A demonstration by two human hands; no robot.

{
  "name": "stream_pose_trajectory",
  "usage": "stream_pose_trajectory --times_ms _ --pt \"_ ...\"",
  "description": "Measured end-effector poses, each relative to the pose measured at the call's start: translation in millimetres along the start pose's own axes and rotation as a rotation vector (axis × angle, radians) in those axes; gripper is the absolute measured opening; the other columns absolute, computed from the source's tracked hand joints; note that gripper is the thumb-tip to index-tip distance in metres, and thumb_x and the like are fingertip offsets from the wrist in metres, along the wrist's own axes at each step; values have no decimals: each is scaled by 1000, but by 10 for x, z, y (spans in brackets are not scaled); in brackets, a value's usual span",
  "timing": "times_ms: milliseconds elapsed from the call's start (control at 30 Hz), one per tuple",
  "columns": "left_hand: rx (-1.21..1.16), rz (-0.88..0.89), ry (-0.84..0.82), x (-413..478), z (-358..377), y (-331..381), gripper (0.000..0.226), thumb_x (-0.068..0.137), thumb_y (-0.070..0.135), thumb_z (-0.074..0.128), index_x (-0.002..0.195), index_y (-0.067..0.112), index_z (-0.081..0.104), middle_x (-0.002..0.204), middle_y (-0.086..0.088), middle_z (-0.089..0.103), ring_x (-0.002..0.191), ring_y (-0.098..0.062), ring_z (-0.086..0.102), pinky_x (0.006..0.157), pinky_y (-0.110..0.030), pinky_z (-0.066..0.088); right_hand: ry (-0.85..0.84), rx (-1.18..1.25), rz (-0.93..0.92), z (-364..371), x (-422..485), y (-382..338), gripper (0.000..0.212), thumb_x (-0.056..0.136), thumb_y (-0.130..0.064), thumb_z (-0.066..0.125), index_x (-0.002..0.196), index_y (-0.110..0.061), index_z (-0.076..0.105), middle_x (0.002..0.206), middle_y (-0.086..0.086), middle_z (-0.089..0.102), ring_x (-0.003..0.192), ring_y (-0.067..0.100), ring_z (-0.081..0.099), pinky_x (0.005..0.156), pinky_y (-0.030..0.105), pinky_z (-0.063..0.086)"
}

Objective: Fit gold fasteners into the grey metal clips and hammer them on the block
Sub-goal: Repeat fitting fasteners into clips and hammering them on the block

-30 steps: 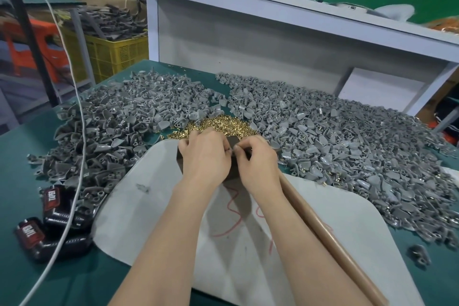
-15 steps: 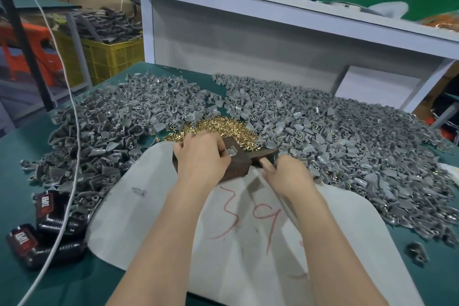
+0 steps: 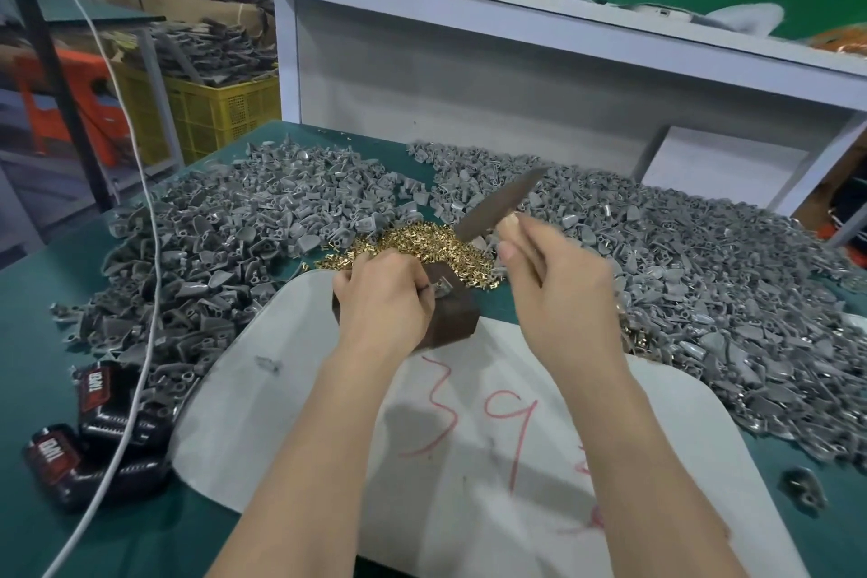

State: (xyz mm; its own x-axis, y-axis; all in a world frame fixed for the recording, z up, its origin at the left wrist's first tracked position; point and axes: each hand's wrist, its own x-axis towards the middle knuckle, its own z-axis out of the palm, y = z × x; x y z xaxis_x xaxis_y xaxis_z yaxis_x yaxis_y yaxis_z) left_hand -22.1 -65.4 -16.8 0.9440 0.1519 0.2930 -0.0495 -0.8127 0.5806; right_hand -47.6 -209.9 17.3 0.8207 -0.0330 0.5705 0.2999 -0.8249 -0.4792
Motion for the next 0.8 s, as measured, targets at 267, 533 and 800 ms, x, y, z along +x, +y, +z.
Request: stream_pose_trajectory --times_ms 267,533,800 --pt "-15 -13 5 7 3 -1 12 86 20 60 79 21 70 96 2 66 105 -26 50 81 -35 26 55 31 -10 44 -11 -33 32 95 -34 53 124 -22 61 109 -1 70 88 11 63 84 24 48" --pt "-8 -15 -1 8 7 4 13 87 21 60 81 21 71 96 1 66 106 -27 48 83 -36 27 87 21 -8 39 -8 -24 34 95 -32 54 127 -21 60 116 -3 68 102 16 64 89 23 44" --pt "-8 -19 -24 5 -19 15 12 86 21 60 78 23 68 96 2 66 105 -25 50 85 -39 30 38 9 19 46 -13 -14 32 95 -33 52 125 -25 60 113 -1 69 100 19 64 89 25 46"
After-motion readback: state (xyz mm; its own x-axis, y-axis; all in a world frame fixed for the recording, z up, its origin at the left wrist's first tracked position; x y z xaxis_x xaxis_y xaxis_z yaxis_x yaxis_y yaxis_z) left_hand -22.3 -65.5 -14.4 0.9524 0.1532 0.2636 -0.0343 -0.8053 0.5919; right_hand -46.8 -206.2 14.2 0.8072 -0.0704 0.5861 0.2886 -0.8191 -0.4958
